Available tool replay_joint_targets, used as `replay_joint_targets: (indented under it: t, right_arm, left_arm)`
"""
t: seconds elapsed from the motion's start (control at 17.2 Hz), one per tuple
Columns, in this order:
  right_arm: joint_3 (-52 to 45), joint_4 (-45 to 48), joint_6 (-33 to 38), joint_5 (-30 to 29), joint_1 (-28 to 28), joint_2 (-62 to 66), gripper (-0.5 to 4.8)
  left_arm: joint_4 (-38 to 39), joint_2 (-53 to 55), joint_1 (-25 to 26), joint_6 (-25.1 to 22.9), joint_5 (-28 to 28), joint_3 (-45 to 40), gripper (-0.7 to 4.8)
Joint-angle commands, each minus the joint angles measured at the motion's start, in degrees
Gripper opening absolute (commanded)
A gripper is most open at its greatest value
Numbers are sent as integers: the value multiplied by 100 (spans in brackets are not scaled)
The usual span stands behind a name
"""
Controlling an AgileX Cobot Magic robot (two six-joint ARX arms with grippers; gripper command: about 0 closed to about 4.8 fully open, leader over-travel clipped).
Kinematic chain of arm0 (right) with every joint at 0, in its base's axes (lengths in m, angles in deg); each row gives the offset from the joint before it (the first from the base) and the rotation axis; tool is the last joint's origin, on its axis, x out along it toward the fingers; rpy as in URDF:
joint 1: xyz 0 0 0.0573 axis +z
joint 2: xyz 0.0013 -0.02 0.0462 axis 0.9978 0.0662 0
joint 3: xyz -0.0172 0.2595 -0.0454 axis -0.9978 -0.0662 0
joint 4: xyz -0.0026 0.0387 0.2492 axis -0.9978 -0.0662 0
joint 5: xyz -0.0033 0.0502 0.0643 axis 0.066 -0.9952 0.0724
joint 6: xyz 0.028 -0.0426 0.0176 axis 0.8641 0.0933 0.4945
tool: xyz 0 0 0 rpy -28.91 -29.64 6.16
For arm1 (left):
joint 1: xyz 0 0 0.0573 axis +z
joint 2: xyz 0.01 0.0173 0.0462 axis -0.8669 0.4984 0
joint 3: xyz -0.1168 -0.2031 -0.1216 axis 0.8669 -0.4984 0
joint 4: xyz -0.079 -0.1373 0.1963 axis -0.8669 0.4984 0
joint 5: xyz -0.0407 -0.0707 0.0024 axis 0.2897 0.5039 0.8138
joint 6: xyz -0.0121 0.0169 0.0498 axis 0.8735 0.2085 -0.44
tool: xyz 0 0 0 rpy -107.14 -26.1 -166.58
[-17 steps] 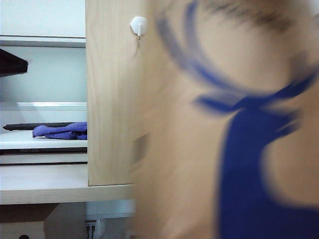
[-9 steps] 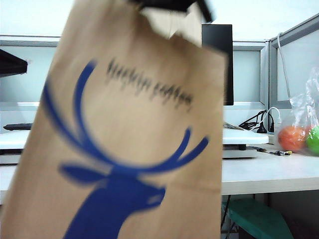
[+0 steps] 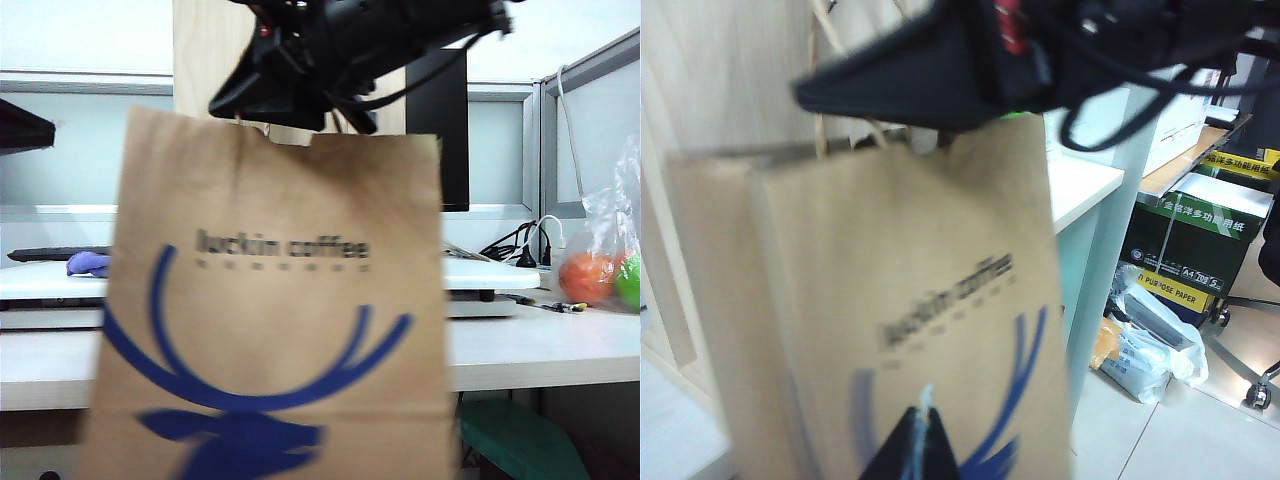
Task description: Pick up the paper bag and hang it on the hook.
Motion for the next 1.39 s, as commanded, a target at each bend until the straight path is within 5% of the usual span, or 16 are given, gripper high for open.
replay_joint_targets:
  t: [0.06,0.46,0.52,0.58,0.64,1.1,1.39]
  right_arm:
    - [201,109,55,39,-72,295,-3]
    - [201,-450,57,142,-170,391,1]
    - [201,-531,57,133,-170,391,68]
    - [201,-636,87,122,-170,391,217]
    - [201,-717,122,120,-175,391,242]
    - [212,-1517,243,-7,-197,-568,244]
    - [210,-3606,-155,20,-188,-2017,237]
  left_arm:
    - [-33,0,9,-9,22,7,-5]
    - [-35,0,11,-9,28,7,-6]
    - [-33,0,11,-9,26,7,-6]
    - [-33,0,11,-9,26,7,-6]
    - [-33,0,9,-9,26,7,-6]
    - [-33,0,9,-9,26,7,-6]
    - [-33,0,11,-9,26,7,-6]
